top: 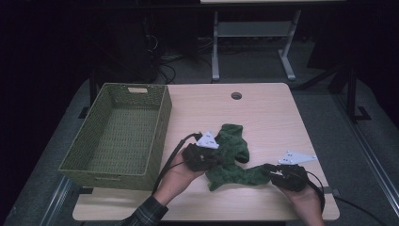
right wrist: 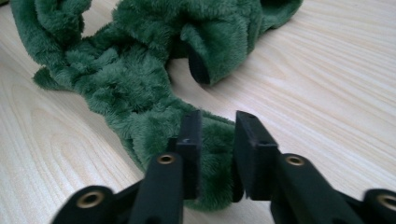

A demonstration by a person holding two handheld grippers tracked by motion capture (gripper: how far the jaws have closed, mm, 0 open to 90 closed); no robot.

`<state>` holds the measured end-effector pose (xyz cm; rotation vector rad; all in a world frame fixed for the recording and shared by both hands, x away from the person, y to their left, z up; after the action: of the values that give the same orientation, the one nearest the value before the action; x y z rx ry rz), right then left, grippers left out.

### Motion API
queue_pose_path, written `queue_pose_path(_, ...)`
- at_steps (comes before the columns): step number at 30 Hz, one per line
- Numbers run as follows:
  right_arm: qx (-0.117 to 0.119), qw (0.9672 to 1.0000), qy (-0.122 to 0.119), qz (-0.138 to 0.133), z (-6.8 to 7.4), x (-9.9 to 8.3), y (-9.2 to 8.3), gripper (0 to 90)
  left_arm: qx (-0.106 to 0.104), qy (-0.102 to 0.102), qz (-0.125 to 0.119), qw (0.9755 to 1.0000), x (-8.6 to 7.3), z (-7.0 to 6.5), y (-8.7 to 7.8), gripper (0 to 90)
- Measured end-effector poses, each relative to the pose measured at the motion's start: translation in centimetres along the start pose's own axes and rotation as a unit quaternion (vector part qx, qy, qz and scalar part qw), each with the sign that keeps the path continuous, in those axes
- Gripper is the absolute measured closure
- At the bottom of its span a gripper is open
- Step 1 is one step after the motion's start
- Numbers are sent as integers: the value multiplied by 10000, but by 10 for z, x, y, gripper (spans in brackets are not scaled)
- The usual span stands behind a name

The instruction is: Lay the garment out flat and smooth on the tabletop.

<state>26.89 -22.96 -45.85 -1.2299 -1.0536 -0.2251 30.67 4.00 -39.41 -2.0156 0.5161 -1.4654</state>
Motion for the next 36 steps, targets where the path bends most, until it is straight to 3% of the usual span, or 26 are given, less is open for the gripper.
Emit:
queue_pose_path(3, 22, 10000, -31, 56, 2, 0, 3, 816, -203, -123, 232, 9994, -2, 5, 24, 898)
queue_pose_path(6, 83, 9998, -91, 124, 3, -1, 6, 896, -218, -179, 484, 9984, -10, 6, 36, 899)
queue_pose_path(17, 207, 9989, -224, 356, 6, -4, 14, 897, 19, -337, 939, 9950, -53, 6, 13, 899)
queue_pose_path(21, 244, 9984, -271, 435, 8, -6, 14, 895, 17, -455, 853, 9953, -64, 0, 5, 898)
queue_pose_path(23, 255, 9983, -244, 458, 9, -7, 14, 895, 11, -398, 816, 9959, -64, -4, -1, 898)
queue_pose_path(24, 259, 9983, -270, 450, 9, -7, 15, 895, -2, -457, 722, 9963, -64, -6, -1, 898)
queue_pose_path(26, 280, 9980, -285, 487, 10, -8, 15, 895, -23, -395, 768, 9963, -64, -7, -1, 898)
queue_pose_path(31, 294, 9970, -395, 603, 11, -10, 18, 898, -159, -467, 1082, 9929, -72, -5, 13, 899)
queue_pose_path(35, 362, 9965, -352, 668, 12, -11, 19, 898, 81, -384, 1371, 9898, -80, -3, 20, 899)
queue_pose_path(36, 391, 9962, -345, 696, 11, -11, 19, 898, 49, -382, 1339, 9902, -81, -1, 20, 900)
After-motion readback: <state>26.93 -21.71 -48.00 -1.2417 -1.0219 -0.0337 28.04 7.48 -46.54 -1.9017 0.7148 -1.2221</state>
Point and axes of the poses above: each handheld gripper's, and its own axes: y roughly forward along the jaws, x roughly out of its top, z roughly to its left, the point moved 2 cm from there along y, roughly forward along the jaws, and after that the axes turned 11 degrees about -x, right-handed, at the moved point
